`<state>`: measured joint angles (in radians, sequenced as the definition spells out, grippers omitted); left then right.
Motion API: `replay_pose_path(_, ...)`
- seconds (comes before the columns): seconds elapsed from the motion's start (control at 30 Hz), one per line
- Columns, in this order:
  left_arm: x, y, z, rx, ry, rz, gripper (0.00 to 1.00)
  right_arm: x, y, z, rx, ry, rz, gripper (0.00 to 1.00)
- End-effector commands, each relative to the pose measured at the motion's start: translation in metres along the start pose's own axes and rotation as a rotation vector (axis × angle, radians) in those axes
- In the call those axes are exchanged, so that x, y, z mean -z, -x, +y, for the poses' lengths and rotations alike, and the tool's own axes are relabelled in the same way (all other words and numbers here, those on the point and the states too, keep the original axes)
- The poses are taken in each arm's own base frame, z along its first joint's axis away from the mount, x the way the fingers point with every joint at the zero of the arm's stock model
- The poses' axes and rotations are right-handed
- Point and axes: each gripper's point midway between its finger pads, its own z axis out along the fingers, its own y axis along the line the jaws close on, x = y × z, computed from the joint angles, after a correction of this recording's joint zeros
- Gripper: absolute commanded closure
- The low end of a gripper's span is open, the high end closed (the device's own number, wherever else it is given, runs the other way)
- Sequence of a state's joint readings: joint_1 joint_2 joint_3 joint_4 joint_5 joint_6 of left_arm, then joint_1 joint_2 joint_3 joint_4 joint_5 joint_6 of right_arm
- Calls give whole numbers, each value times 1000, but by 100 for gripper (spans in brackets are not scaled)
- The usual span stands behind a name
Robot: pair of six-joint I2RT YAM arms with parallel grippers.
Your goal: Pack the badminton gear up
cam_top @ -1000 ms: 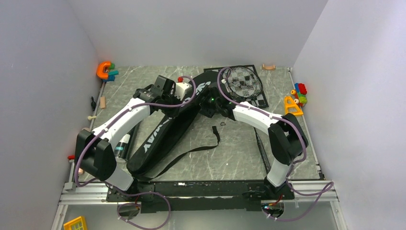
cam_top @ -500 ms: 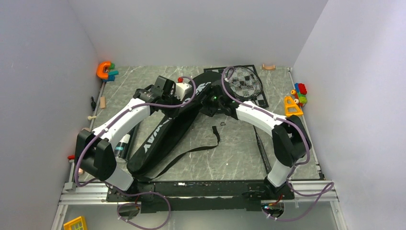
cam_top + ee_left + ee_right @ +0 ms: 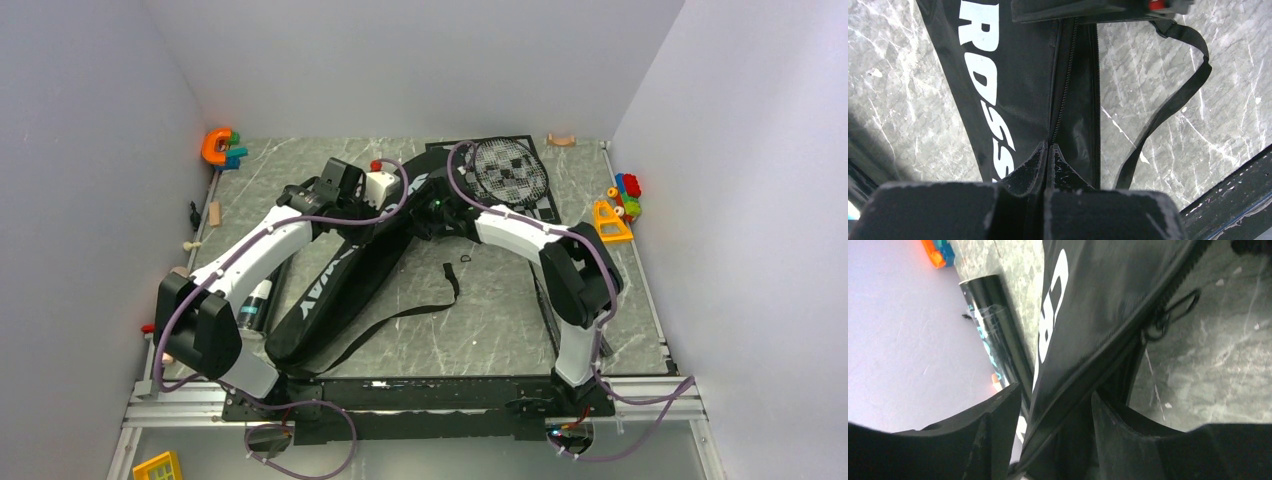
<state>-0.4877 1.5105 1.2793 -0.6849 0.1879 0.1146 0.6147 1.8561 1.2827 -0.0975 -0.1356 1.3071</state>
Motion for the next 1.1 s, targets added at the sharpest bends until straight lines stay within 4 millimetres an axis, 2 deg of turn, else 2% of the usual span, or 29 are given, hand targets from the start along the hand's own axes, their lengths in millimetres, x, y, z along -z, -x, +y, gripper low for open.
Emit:
replay_pose_path(0.0,18,18,-7,-10,-20,-92,100,-10,16,24,-12,46,-55,49)
replay_pose_path(0.17,10,9,-4,-19,-12,-74,98,-10,19,31,2,53,-74,77)
replay_pose_path(0.27,2,3,-2,-27,2,-67,78,-4,18,35,11,56,-84,87)
replay_pose_path(0.37,-2,5,-1,-29,24,-76,59,4,17,39,16,58,-92,92)
replay_pose_path(0.5,3,18,-2,-23,34,-118,46,12,13,44,27,56,-93,94)
replay_pose_path(0.63,10,31,-14,-37,3,-149,45,15,10,48,40,57,-90,93)
replay_pose_path(0.83,-3,20,-22,-107,11,-115,45,19,8,53,47,62,-97,93)
replay_pose_path(1.07,-12,21,-1,-153,123,-124,50,22,6,54,52,75,-92,92)
